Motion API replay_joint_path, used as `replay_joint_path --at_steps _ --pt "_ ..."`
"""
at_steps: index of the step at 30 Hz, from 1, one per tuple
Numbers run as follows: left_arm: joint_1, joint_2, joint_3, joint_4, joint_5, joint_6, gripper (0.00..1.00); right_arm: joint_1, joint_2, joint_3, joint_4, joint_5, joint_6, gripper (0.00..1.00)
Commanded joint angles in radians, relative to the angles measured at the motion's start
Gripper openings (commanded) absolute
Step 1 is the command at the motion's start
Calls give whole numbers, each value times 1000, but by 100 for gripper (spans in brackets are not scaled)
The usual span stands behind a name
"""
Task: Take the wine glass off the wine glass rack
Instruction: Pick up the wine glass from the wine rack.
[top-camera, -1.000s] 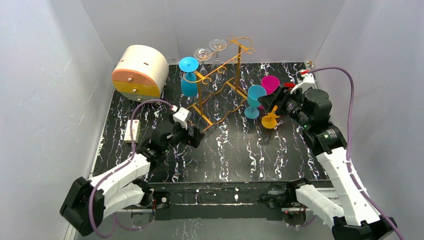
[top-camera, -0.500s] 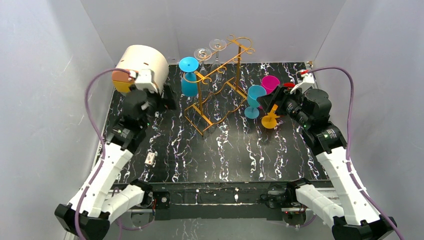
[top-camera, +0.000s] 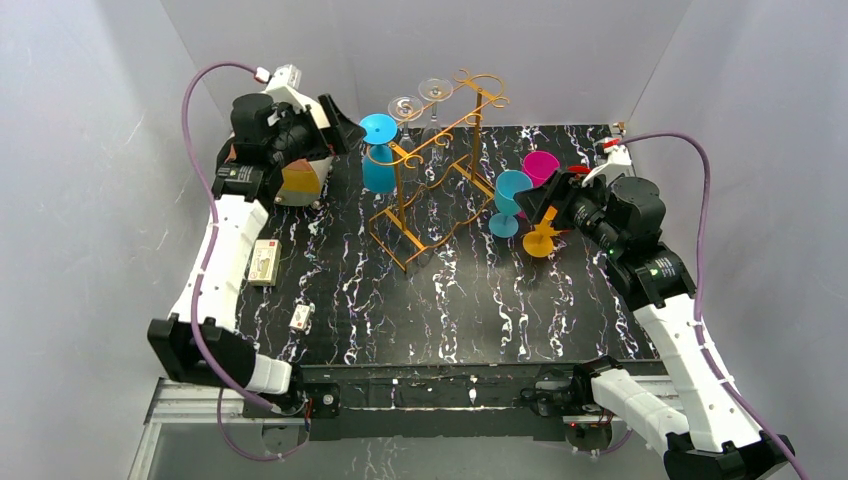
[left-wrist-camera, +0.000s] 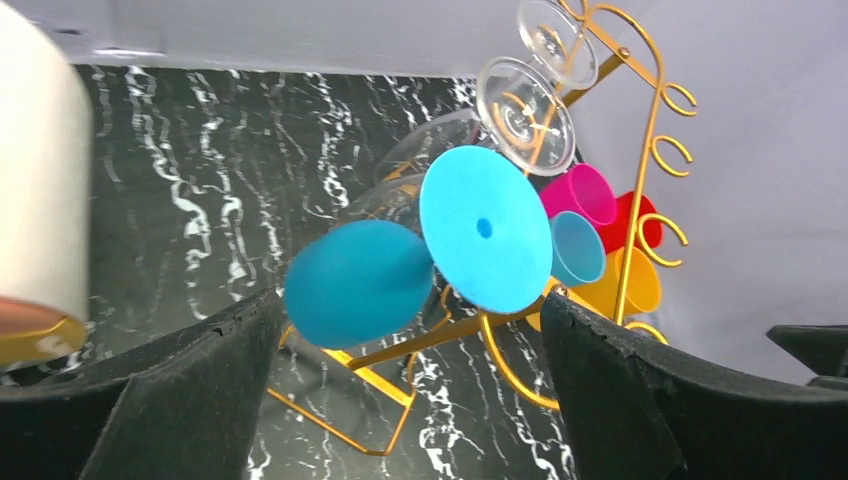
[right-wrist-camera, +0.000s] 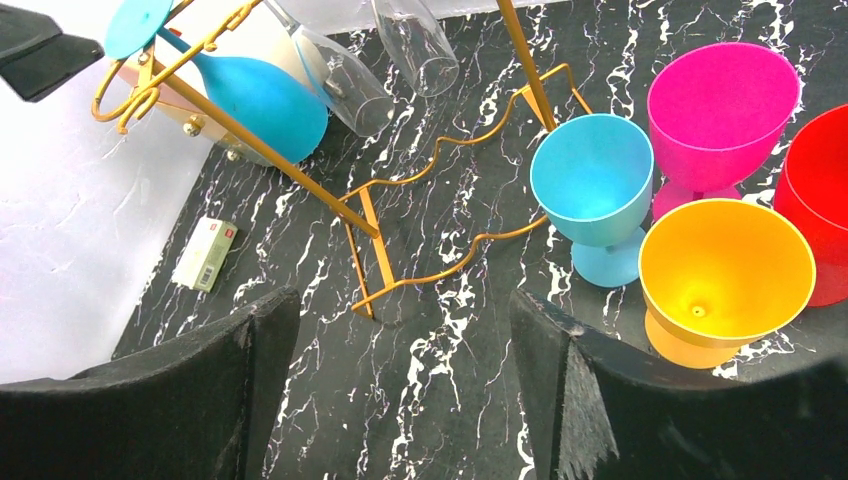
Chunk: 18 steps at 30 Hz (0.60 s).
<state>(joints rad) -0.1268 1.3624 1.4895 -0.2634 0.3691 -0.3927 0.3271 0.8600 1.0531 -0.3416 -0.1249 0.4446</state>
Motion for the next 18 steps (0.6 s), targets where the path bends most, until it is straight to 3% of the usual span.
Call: replay_joint_path --at_steps 1,6,11,18 --pt "10 63 101 -26 168 -71 96 -4 -3 50 25 9 -13 84" --pt "11 120 138 -37 173 -75 84 -4 0 50 25 10 -18 85" --pt "11 160 141 -37 176 -84 60 -4 0 52 25 7 -18 86" --pt "11 183 135 15 202 -121 47 -3 3 52 23 9 -18 86"
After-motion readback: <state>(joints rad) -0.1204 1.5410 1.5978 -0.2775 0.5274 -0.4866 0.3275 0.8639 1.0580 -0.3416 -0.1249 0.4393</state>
